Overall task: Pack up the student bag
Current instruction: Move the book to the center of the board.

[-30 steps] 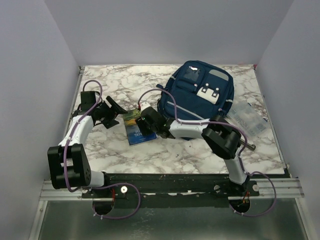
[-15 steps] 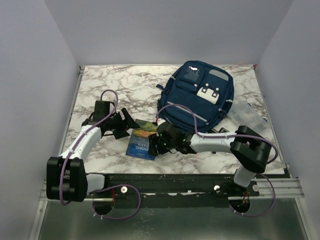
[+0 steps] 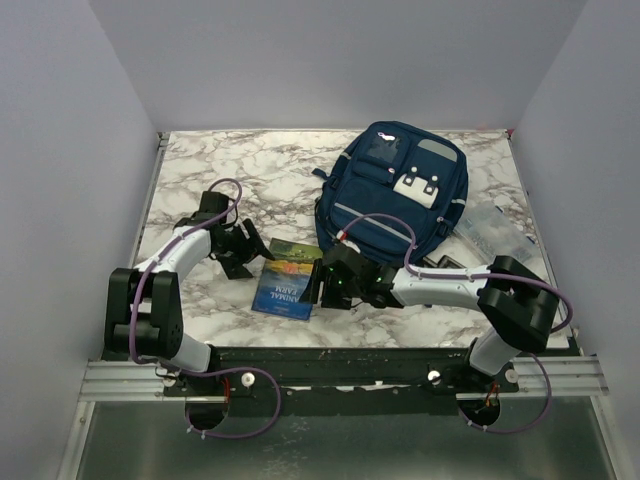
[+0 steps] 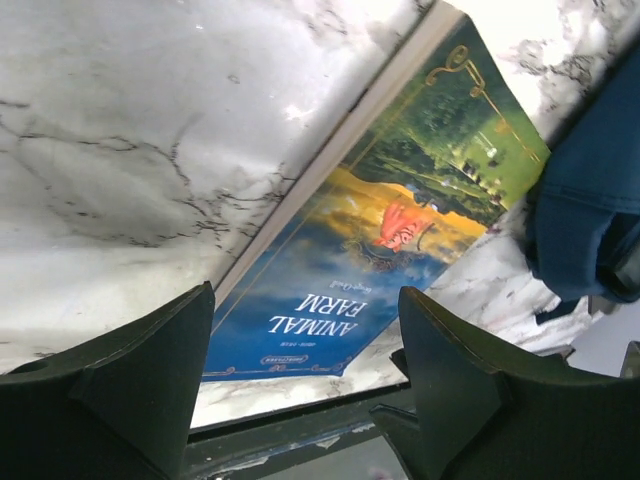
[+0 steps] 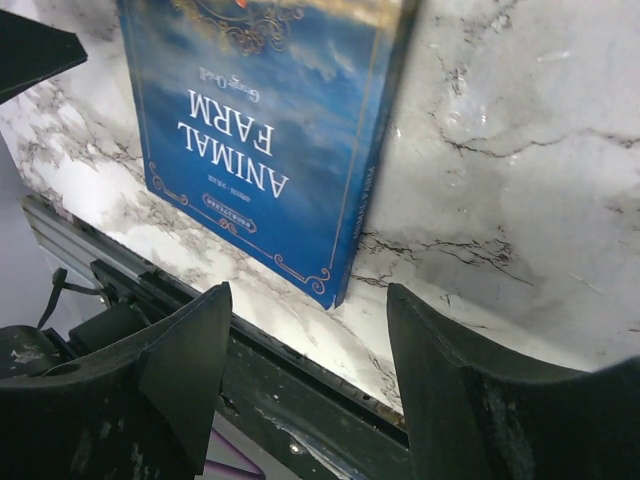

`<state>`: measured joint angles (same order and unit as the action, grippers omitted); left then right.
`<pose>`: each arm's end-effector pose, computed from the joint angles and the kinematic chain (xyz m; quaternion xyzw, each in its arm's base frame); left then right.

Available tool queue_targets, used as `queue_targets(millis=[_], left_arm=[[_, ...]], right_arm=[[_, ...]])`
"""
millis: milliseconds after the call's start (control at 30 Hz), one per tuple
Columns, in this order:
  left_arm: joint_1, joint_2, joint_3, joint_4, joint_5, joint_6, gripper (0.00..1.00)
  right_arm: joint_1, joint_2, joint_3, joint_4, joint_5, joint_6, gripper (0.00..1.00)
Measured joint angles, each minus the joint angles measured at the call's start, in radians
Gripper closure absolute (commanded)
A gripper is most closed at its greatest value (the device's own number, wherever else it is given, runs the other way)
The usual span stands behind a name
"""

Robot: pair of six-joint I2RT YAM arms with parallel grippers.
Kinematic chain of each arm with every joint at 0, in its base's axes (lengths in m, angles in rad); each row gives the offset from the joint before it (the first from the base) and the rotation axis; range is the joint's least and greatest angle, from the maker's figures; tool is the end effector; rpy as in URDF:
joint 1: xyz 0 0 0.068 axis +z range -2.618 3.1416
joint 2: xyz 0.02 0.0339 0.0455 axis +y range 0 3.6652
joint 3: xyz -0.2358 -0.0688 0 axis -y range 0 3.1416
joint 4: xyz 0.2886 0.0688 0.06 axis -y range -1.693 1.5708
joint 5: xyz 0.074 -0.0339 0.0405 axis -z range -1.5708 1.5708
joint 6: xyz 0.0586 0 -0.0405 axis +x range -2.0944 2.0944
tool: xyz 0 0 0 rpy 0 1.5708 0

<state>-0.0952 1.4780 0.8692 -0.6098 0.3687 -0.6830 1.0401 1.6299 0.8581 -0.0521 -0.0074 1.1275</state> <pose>0.3102 -0.0508 0.1117 -0.2496 0.9357 -0.2323 0.0909 0.1883 0.3216 0.0933 0.0393 0.9302 0.3240 0.1677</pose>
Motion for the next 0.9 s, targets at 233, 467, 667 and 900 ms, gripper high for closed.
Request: queue_targets(millis=[233,467,667,900], left_arm=[[0.000,0.013,0.000,-0.021,-0.040,-0.061,0.20],[0.009,-0.017,-0.139,0.098,0.012,-0.151,0.20],[0.061,-0.308,-0.230,0.142,0.021,-0.138,0.17],[0.145,-0.633,-0.106,0.088,-0.097,0.005,0.15]], right_arm=[[-0.001,0.020,-0.016,0.037,-0.009,0.068,0.33],[0.013,0.069,0.023,0.029,0.022,-0.033,0.35],[0.124,0.080,0.173,-0.059,0.145,-0.254,0.35],[0.164,0.241,0.406,-0.019,0.162,-0.517,0.41]])
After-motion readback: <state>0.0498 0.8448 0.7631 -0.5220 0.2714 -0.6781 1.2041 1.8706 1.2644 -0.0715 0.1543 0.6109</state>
